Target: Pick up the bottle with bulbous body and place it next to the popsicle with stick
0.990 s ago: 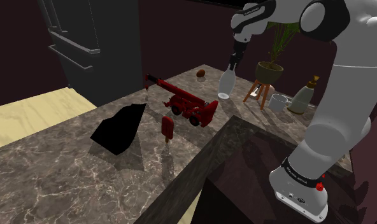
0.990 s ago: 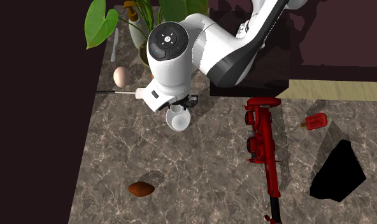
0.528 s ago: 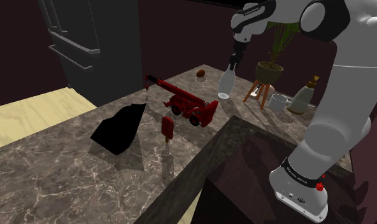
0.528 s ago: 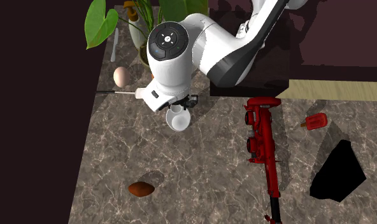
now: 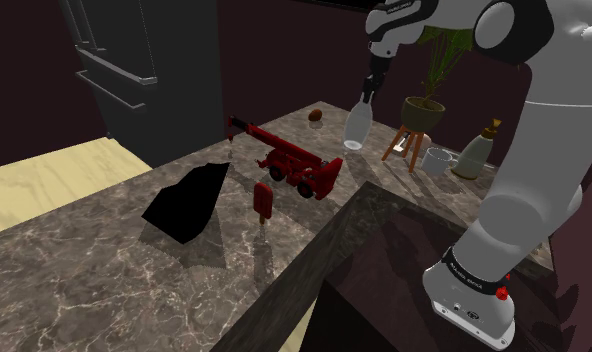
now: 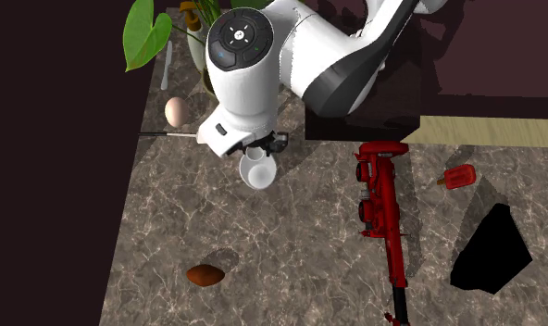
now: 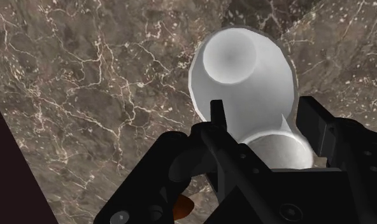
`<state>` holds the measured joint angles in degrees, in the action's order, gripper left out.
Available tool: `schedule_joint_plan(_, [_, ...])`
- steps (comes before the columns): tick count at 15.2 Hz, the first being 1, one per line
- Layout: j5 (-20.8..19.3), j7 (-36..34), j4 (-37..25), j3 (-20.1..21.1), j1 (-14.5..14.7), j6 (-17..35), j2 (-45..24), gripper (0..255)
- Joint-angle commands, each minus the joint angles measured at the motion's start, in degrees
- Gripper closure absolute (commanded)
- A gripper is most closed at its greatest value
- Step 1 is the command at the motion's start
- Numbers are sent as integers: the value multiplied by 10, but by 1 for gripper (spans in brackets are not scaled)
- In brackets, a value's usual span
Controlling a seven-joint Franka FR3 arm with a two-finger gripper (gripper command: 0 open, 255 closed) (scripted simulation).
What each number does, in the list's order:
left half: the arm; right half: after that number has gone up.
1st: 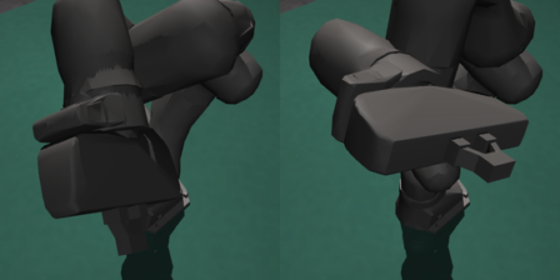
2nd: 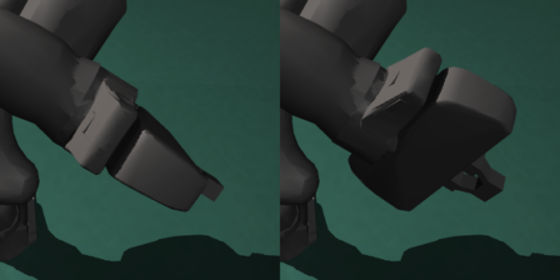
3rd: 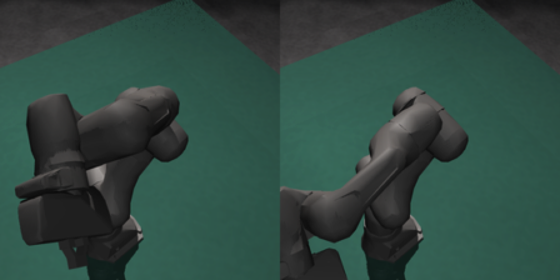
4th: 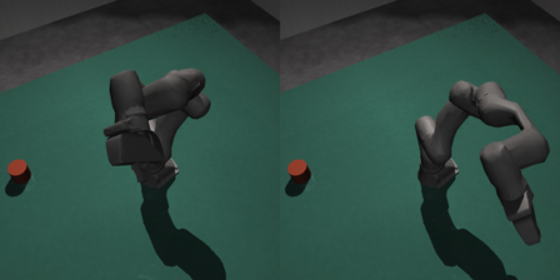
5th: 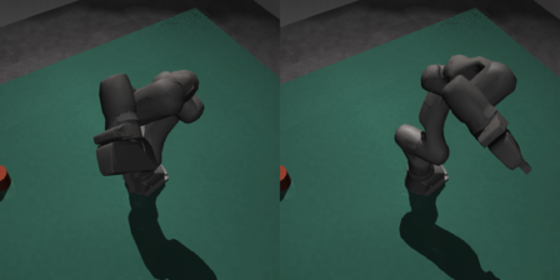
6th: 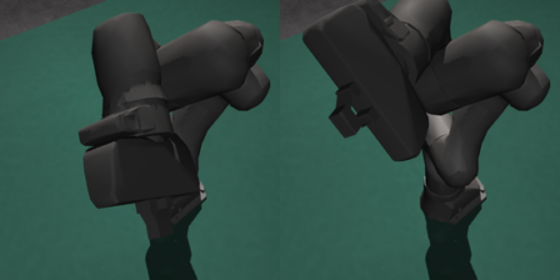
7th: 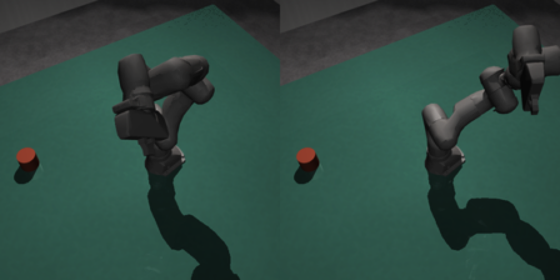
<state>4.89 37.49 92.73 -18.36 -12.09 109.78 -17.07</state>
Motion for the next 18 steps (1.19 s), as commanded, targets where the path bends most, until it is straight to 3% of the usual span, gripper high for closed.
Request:
schedule_joint_plan(1, [-1,-1,-12,0,0,-15,3,255])
schedule_joint_plan(18, [-1,-2,-149,-3,-7,-148,-1,255])
